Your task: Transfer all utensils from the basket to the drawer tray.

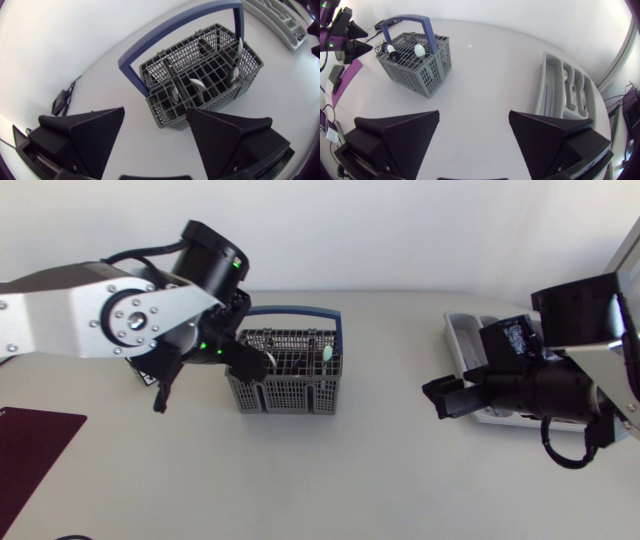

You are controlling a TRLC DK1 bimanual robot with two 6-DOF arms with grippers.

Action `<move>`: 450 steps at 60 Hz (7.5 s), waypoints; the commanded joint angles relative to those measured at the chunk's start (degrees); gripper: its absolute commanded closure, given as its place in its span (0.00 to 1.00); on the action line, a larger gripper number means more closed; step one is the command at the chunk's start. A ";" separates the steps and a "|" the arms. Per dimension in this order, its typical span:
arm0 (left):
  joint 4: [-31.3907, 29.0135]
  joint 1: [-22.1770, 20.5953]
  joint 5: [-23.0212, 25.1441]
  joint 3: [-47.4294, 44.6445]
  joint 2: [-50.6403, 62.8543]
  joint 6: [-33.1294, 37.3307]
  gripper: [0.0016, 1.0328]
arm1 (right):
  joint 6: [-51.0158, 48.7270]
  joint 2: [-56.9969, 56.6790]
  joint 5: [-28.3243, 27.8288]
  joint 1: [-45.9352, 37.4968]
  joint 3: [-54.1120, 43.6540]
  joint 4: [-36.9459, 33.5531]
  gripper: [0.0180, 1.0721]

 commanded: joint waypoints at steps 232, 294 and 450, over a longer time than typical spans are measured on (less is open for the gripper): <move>-14.22 -6.85 34.24 18.46 -2.60 -12.20 0.95 | -7.16 -1.57 -3.25 19.26 9.34 -0.76 0.14; -17.65 -4.65 47.25 23.47 4.70 -14.48 0.88 | -9.80 7.48 -5.62 22.34 9.60 6.36 0.88; 11.80 31.03 51.30 -34.62 -22.99 13.29 0.18 | -36.60 65.67 -12.21 32.18 43.97 -4.45 0.15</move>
